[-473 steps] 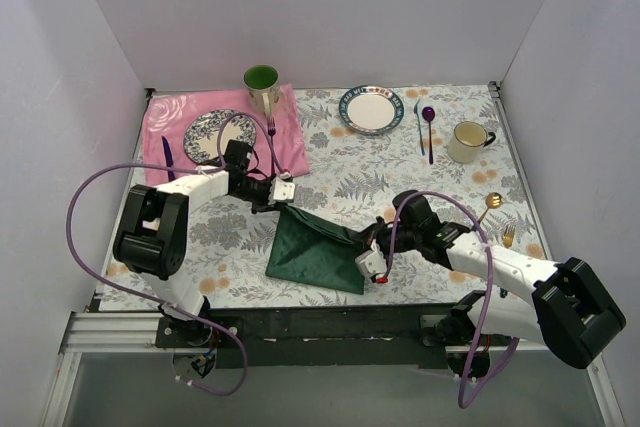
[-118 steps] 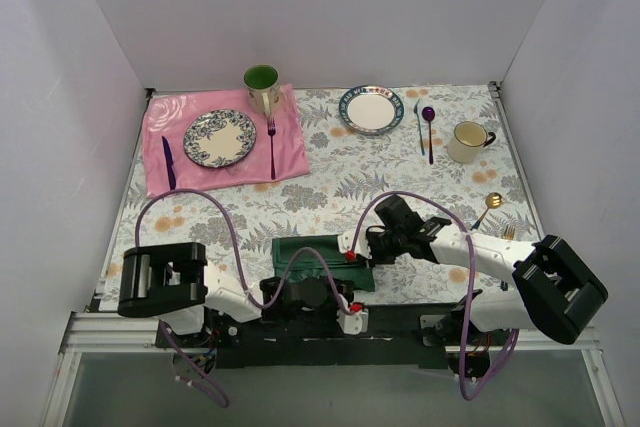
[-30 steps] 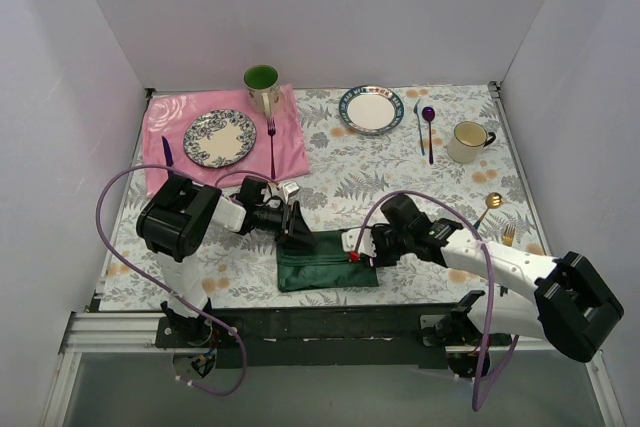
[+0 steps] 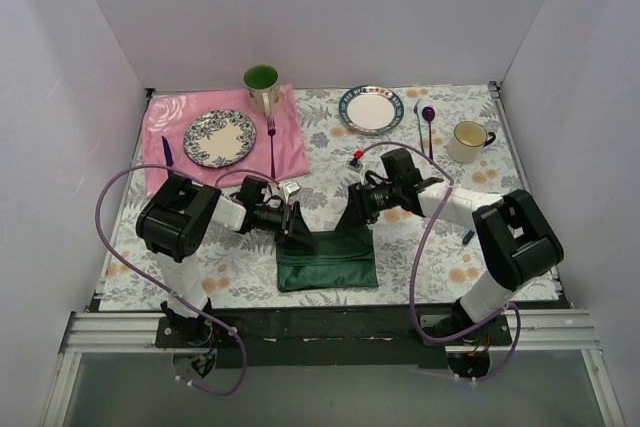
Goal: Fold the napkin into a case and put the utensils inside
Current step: Smooth out the 2/3-rectangle-folded napkin at the center of the board.
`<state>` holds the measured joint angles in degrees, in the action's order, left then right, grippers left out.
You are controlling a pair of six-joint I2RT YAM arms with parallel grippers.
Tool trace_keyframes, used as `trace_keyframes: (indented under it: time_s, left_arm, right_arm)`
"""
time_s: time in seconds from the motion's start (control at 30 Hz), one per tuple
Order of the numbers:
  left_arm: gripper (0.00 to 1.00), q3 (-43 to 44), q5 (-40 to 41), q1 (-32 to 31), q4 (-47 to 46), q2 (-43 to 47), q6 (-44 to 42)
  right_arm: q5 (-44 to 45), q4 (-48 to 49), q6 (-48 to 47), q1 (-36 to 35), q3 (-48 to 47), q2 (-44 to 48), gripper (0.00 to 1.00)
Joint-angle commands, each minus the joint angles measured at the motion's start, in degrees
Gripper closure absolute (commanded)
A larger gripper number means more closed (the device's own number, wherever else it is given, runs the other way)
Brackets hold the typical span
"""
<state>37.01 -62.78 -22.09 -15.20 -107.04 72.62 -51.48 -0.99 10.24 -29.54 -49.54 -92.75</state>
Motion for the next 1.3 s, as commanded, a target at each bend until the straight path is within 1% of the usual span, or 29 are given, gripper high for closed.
trace_keyframes:
  time_s: [0.0, 0.27, 0.37, 0.5, 0.6, 0.67, 0.7, 0.77, 0.8, 0.83, 0.9, 0.97, 1.03, 1.13, 1.27]
  left_arm:
    - [0.61, -1.24, 7.15, 0.29, 3.07, 0.34, -2.92]
    - [0.61, -1.59, 7.33, 0.29, 2.81, 0.43, -2.92]
    - [0.61, -1.59, 7.59, 0.38, 2.81, 0.26, -2.83]
    - [0.61, -1.77, 7.68, 0.38, 2.63, -0.01, -2.75]
    - [0.61, -1.68, 7.59, 0.38, 2.46, -0.27, -2.66]
    - [0.57, -1.86, 5.93, 0.55, 1.93, 0.69, -2.40]
    - [0.56, -2.12, 5.05, 0.55, 0.71, 1.31, -2.22]
    - [0.52, -2.91, 3.99, 0.64, -0.35, 3.59, -1.96]
    - [0.50, -3.09, 2.42, 0.64, -1.83, 6.29, -1.52]
    - [0.46, -3.09, 1.79, 0.55, -2.37, 7.54, -1.17]
    - [0.44, -2.13, 0.74, 0.47, -3.43, 10.09, 0.76]
    - [0.43, -1.16, 1.00, -0.50, -4.04, 10.63, 2.60]
    - [0.43, 0.25, 1.43, -2.25, -6.59, 9.84, 6.21]
    - [0.42, 1.48, 3.36, -5.06, -10.19, 7.83, 9.29]
    - [0.42, 1.13, 4.51, -5.78, -15.38, 2.64, 14.12]
  right_arm:
    - [-5.73, 12.84, 14.97, 1.06, 5.15, -1.38, 0.50]
    - [-8.10, 25.67, 24.99, 3.79, 12.26, -5.42, 0.49]
    - [-8.19, 26.65, 25.79, 3.87, 13.06, -5.60, 0.49]
    - [-7.67, 25.96, 25.88, 4.05, 13.68, -6.91, 0.48]
    - [-6.35, 24.21, 23.78, 4.75, 13.68, -9.28, 0.49]
    - [-5.82, 24.02, 22.28, 5.28, 13.77, -11.22, 0.50]
    - [-5.56, 22.28, 21.50, 5.72, 13.59, -12.53, 0.50]
    - [-4.86, 21.30, 20.00, 6.07, 13.06, -13.51, 0.51]
    - [-4.85, 21.38, 19.91, 6.51, 13.06, -14.55, 0.52]
    - [-4.77, 21.12, 19.73, 6.69, 12.80, -15.00, 0.52]
    - [-4.50, 21.03, 19.29, 6.95, 12.45, -15.96, 0.55]
    - [-3.98, 20.86, 19.38, 7.04, 12.19, -16.32, 0.58]
    - [-3.54, 20.42, 19.20, 7.13, 12.01, -16.67, 0.61]
    - [-3.10, 19.80, 19.03, 7.30, 12.01, -16.94, 0.61]
    - [-2.48, 18.93, 18.68, 7.65, 12.01, -17.38, 0.61]
